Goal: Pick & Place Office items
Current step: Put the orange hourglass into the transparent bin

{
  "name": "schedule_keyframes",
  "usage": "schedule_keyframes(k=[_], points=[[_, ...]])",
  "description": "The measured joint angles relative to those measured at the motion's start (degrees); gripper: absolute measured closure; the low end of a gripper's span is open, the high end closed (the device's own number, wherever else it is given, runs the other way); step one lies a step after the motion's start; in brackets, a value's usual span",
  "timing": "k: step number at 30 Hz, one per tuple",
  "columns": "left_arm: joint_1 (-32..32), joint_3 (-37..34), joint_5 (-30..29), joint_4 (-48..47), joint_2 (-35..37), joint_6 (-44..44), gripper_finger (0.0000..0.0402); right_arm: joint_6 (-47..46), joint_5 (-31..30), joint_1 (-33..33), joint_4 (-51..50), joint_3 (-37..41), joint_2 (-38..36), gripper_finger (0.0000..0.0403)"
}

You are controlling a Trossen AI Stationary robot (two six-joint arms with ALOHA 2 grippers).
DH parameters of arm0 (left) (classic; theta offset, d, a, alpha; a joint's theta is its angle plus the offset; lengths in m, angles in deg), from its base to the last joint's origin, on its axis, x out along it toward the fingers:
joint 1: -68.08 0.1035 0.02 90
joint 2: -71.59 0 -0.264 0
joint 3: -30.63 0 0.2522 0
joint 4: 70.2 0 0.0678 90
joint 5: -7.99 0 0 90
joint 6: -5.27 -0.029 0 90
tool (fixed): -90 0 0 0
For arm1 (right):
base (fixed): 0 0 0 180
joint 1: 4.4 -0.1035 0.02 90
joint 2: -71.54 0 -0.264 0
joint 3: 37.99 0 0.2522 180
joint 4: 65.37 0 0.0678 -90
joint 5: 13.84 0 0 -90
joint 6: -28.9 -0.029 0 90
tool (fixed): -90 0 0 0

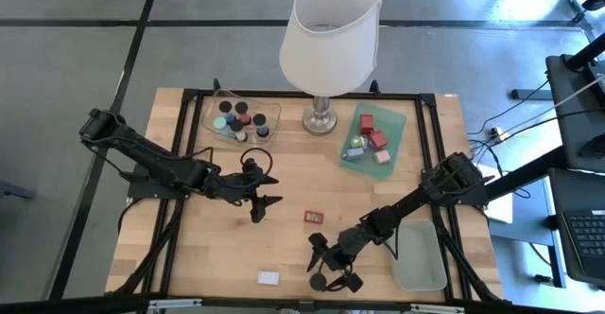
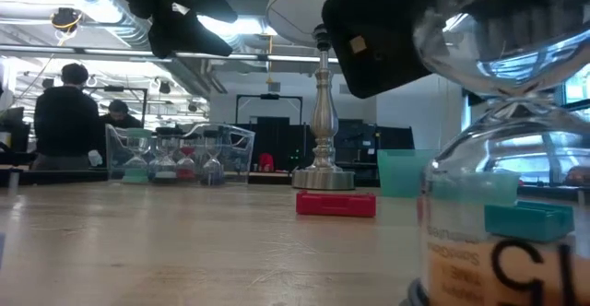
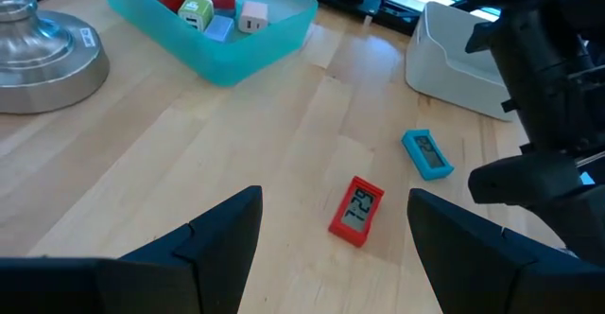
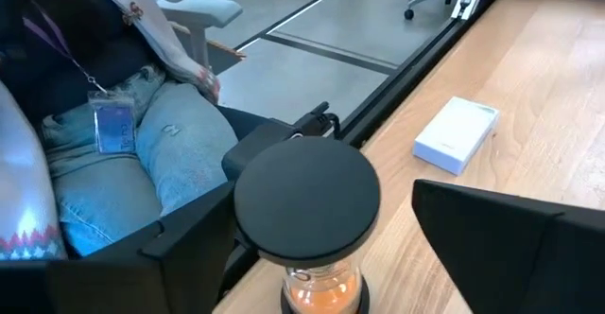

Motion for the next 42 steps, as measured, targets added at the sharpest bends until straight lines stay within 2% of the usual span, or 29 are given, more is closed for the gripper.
schedule_keyframes(k=[9, 15, 24, 36, 42], points=[[0.0, 0.0, 0.0, -0.3, 0.0, 0.0, 0.0139, 4.1, 0.6, -0.1, 0.3, 0.0, 0.0, 0.0196], [0.0, 0.0, -0.1, -0.3, 0.0, 1.1, 0.0139, 5.3, -3.1, 0.4, 0.6, 0.0, -1.6, 0.0198], [0.0, 0.0, -1.2, -0.3, 0.0, 5.6, 0.0139, 8.5, -2.3, 5.8, -0.2, 0.0, -4.3, 0.0188], [-0.9, 0.0, -1.5, -2.9, 0.0, 7.4, 0.0139, 10.9, 0.6, 18.3, -1.4, 0.0, -4.3, 0.0188], [-2.9, 0.0, -4.9, -6.9, 0.0, 11.2, 0.0139, 10.3, 0.1, 25.4, -2.4, 0.0, -4.3, 0.0187]])
